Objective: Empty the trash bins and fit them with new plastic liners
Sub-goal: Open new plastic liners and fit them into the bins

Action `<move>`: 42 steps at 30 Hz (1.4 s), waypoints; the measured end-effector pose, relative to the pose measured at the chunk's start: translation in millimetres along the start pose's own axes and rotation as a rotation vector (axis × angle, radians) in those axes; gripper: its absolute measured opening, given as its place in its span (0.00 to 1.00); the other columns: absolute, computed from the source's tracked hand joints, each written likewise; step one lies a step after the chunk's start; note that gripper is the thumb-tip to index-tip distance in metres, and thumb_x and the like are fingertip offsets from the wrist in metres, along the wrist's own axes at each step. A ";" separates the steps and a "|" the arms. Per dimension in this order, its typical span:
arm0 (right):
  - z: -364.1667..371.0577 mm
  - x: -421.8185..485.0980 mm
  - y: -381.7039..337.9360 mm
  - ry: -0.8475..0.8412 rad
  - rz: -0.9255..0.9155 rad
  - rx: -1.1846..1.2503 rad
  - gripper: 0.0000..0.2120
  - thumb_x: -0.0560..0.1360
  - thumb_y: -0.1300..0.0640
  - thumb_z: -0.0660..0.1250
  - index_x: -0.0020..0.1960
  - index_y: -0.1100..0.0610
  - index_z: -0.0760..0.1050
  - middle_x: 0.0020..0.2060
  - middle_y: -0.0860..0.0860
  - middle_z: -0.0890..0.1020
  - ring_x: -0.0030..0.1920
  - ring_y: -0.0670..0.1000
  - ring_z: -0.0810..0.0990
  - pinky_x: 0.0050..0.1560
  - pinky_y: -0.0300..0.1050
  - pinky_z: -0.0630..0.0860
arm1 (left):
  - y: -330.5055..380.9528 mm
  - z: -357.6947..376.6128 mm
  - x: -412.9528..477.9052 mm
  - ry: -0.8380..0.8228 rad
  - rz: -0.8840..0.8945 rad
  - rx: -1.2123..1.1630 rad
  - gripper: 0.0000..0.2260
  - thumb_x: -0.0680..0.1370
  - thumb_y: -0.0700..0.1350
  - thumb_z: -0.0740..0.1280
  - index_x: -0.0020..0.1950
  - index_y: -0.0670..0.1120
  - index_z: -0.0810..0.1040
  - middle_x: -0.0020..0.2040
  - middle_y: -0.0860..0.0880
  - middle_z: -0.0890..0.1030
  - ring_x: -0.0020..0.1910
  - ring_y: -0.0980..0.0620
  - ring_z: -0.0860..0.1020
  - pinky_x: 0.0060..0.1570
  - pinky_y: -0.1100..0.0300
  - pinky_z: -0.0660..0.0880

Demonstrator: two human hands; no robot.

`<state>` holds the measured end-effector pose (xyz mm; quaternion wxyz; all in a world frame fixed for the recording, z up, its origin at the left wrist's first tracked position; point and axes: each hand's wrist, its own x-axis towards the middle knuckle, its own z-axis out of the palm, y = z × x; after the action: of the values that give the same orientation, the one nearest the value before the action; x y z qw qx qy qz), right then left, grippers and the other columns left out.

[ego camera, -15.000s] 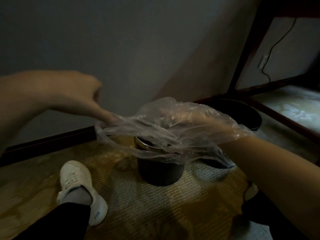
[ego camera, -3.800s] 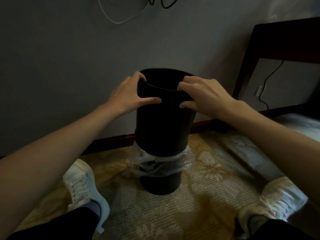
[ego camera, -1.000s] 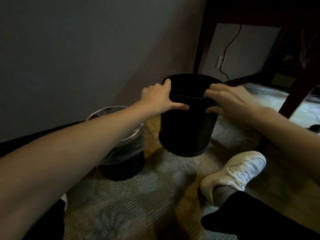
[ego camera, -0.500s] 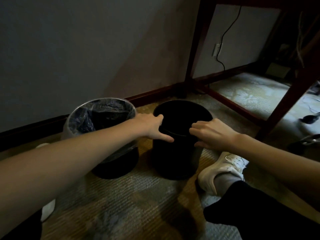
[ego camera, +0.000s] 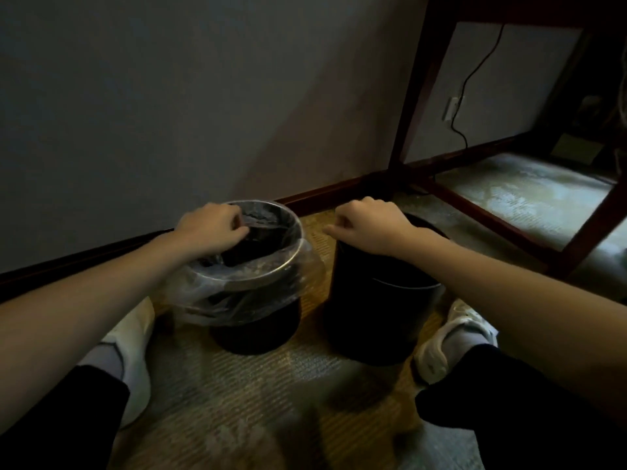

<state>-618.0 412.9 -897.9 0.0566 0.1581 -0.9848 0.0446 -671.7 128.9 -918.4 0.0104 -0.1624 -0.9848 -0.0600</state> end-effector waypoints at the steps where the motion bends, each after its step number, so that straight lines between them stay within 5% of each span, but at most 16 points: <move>1: 4.8 12.0 -8.4 -0.028 0.038 0.033 0.20 0.79 0.36 0.59 0.42 0.52 0.76 0.36 0.47 0.77 0.39 0.51 0.78 0.30 0.41 0.62 | -15.0 0.6 -4.1 0.042 -0.076 0.029 0.11 0.80 0.55 0.63 0.52 0.48 0.75 0.47 0.47 0.80 0.44 0.48 0.77 0.40 0.53 0.74; 4: 24.2 44.7 -33.4 -0.092 0.181 0.090 0.25 0.78 0.33 0.58 0.41 0.54 0.76 0.37 0.50 0.77 0.37 0.52 0.75 0.35 0.45 0.66 | -59.1 2.7 -17.2 0.072 -0.310 0.088 0.15 0.80 0.57 0.62 0.53 0.45 0.70 0.47 0.44 0.78 0.43 0.44 0.76 0.39 0.54 0.72; 7: 43.8 64.9 -49.9 -0.154 0.280 0.018 0.24 0.78 0.34 0.59 0.41 0.55 0.71 0.37 0.50 0.75 0.37 0.53 0.73 0.38 0.48 0.67 | -93.1 6.2 -24.7 -0.064 -0.464 -0.025 0.26 0.78 0.66 0.59 0.47 0.41 0.72 0.41 0.44 0.77 0.40 0.44 0.76 0.39 0.55 0.72; 11: 59.4 74.4 -57.1 -0.193 0.347 -0.018 0.17 0.79 0.38 0.58 0.45 0.52 0.70 0.39 0.50 0.73 0.40 0.54 0.72 0.43 0.48 0.67 | -103.5 18.0 -25.6 -0.193 -0.408 -0.425 0.24 0.81 0.60 0.58 0.38 0.42 0.76 0.33 0.45 0.78 0.29 0.48 0.76 0.28 0.60 0.71; 17: 61.9 78.0 -59.0 -0.130 0.411 -0.020 0.13 0.80 0.47 0.58 0.39 0.52 0.68 0.36 0.49 0.72 0.35 0.51 0.71 0.41 0.48 0.67 | -104.1 21.8 -12.6 -0.155 -0.319 -0.247 0.20 0.85 0.51 0.55 0.38 0.41 0.74 0.34 0.44 0.74 0.34 0.46 0.74 0.36 0.56 0.70; 27: 5.7 66.5 -54.0 0.055 0.386 0.052 0.13 0.83 0.49 0.55 0.48 0.56 0.72 0.43 0.53 0.77 0.38 0.55 0.73 0.42 0.49 0.67 | -77.2 -28.5 -12.5 0.362 -0.288 -0.439 0.19 0.82 0.45 0.59 0.31 0.44 0.64 0.29 0.43 0.66 0.30 0.46 0.68 0.34 0.55 0.64; 37: -63.9 41.5 -42.9 0.401 0.386 0.218 0.18 0.82 0.47 0.53 0.45 0.56 0.76 0.41 0.52 0.76 0.42 0.58 0.75 0.44 0.50 0.68 | -14.5 -106.7 -9.8 0.722 -0.237 -0.776 0.16 0.80 0.40 0.60 0.32 0.44 0.65 0.29 0.46 0.63 0.29 0.53 0.61 0.28 0.58 0.58; 42: -113.8 14.2 -20.0 0.588 0.408 0.266 0.19 0.80 0.47 0.55 0.37 0.55 0.73 0.37 0.52 0.76 0.39 0.57 0.74 0.42 0.48 0.65 | 15.5 -132.4 -4.4 0.785 -0.187 -0.898 0.18 0.80 0.42 0.61 0.29 0.46 0.65 0.28 0.47 0.67 0.30 0.50 0.65 0.36 0.56 0.61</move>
<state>-613.9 401.7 -782.1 0.3056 -0.0548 -0.9234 0.2257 -662.4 126.0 -785.3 0.2983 -0.0294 -0.7960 -0.5259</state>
